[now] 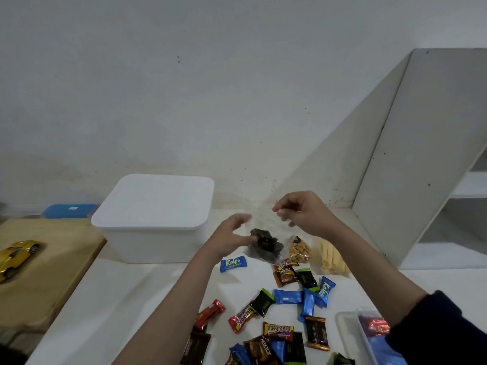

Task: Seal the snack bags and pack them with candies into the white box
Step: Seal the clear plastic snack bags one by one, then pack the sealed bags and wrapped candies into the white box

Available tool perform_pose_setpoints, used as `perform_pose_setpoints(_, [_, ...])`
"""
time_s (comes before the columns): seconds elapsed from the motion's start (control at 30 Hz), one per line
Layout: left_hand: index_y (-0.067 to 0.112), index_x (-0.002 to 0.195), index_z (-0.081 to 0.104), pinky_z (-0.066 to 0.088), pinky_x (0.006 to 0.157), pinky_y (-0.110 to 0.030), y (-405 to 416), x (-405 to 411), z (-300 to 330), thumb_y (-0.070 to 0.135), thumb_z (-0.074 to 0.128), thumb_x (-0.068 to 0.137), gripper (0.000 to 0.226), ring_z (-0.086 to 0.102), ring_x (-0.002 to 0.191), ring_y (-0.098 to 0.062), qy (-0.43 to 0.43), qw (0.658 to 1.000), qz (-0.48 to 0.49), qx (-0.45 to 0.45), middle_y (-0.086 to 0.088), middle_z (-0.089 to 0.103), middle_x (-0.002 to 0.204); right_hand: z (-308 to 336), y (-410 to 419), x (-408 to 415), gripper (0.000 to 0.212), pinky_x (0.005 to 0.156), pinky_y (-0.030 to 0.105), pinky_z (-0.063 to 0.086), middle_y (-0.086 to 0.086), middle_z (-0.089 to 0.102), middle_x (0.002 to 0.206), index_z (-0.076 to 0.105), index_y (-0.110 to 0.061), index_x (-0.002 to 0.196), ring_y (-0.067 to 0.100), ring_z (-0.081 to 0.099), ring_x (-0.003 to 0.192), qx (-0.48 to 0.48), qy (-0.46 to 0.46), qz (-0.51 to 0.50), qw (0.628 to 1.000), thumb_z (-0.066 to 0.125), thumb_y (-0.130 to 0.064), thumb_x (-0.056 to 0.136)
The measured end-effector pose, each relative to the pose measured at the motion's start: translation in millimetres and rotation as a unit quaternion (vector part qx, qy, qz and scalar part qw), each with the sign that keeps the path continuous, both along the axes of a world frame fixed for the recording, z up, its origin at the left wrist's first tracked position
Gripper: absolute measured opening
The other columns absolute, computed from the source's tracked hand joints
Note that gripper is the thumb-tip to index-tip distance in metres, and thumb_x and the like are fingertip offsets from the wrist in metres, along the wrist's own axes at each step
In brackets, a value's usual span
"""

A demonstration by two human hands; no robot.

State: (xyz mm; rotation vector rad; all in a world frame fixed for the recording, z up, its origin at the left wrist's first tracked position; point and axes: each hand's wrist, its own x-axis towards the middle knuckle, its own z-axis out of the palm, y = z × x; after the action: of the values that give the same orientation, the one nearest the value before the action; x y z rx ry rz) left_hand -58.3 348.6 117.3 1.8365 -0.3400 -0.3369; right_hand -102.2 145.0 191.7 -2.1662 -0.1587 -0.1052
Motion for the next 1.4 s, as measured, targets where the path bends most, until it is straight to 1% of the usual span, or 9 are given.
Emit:
perform_pose_setpoints(0.1, [0.015,0.087,0.064,0.05,0.075,-0.022,-8.3,8.3,-9.7,-0.004,0.069,0.079,0.021,0.06,0.085,-0.019,0.002,1.0,0.006,-0.012,-0.003,0.064,0.086,-10.8,-7.9,10.7,0.008,0.062,0.026,0.056,0.009,0.069,0.08,0.07,-0.005,0.092,0.015,0.064,0.072,0.158,0.015,-0.056,0.986,0.063,-0.007,0.087])
perform_pose_setpoints(0.23, [0.012,0.084,0.065,0.047,0.063,-0.018,-16.9,19.9,-30.8,0.0,0.067,0.081,0.013,0.06,0.074,-0.011,0.029,0.996,0.082,-0.019,-0.002,0.065,0.082,-58.2,-11.6,16.0,0.03,0.084,0.041,0.055,0.006,0.067,0.104,0.063,-0.013,0.107,0.021,0.065,0.093,0.342,0.078,-0.21,0.913,0.055,-0.038,0.092])
perform_pose_setpoints(0.37, [0.004,0.091,0.061,0.048,0.055,-0.022,-26.1,30.9,-62.8,0.004,0.068,0.082,0.011,0.061,0.072,-0.019,0.118,0.975,0.171,-0.073,-0.008,0.065,0.083,-128.5,1.6,4.7,0.043,0.078,0.04,0.057,0.006,0.062,0.106,0.05,-0.018,0.117,0.02,0.066,0.088,0.225,0.168,-0.218,0.935,0.059,-0.047,0.087])
perform_pose_setpoints(0.57, [0.011,0.087,0.058,0.056,0.077,-0.039,-50.2,44.3,-114.1,0.036,0.08,0.069,0.038,0.066,0.083,-0.027,0.187,0.941,0.281,-0.021,-0.01,0.066,0.09,-186.0,8.9,17.4,0.033,0.055,0.022,0.047,0.007,0.064,0.09,0.047,-0.02,0.113,0.022,0.064,0.079,0.15,0.158,-0.248,0.944,0.066,-0.017,0.086])
perform_pose_setpoints(0.67, [0.013,0.107,0.06,0.054,0.084,-0.038,-62.9,52.3,-127.0,0.032,0.073,0.079,0.036,0.061,0.093,-0.024,0.186,0.955,0.233,0.015,-0.013,0.063,0.11,-199.9,1.1,36.9,0.029,0.06,0.024,0.048,0.003,0.063,0.085,0.052,-0.017,0.111,0.018,0.062,0.078,0.106,0.156,-0.26,0.947,0.065,-0.015,0.086])
perform_pose_setpoints(0.83, [0.013,0.143,0.036,0.048,0.085,-0.03,-83.7,69.3,-145.0,0.004,0.067,0.082,0.069,0.055,0.102,-0.022,0.205,0.963,0.152,0.085,-0.016,0.056,0.123,-226.5,-10.8,74.7,0.034,0.074,0.025,0.043,0.009,0.058,0.103,0.055,-0.007,0.12,0.02,0.055,0.091,-0.003,0.158,-0.236,0.959,0.061,-0.015,0.088])
perform_pose_setpoints(0.97, [0.006,0.14,0.038,0.049,0.089,-0.034,-94.0,79.2,-155.9,0.0,0.068,0.079,0.068,0.056,0.105,-0.023,0.181,0.958,0.184,0.123,-0.017,0.056,0.126,-236.4,-15.9,92.2,0.037,0.086,0.032,0.044,0.014,0.052,0.123,0.051,-0.006,0.127,0.026,0.052,0.109,-0.067,0.169,-0.19,0.965,0.053,-0.011,0.091])
perform_pose_setpoints(1.13, [0.002,0.127,0.053,0.045,0.084,-0.028,-106.7,80.2,-159.9,-0.002,0.064,0.08,0.048,0.06,0.105,-0.031,0.111,0.959,0.195,0.172,-0.018,0.063,0.119,-248.5,-21.6,98.1,0.035,0.087,0.034,0.045,0.014,0.049,0.121,0.053,-0.005,0.12,0.026,0.047,0.109,-0.112,0.162,-0.116,0.974,0.049,-0.002,0.085])
perform_pose_setpoints(1.4, [0.01,0.122,0.06,0.042,0.082,-0.027,-114.2,73.3,-160.3,0.006,0.058,0.086,0.036,0.058,0.111,-0.031,0.014,0.959,0.153,0.24,-0.012,0.066,0.116,-259.9,-24.6,94.2,0.063,0.1,0.038,0.045,0.017,0.035,0.144,0.036,-0.004,0.138,0.03,0.039,0.13,-0.182,0.114,-0.067,0.974,0.057,0.004,0.079])
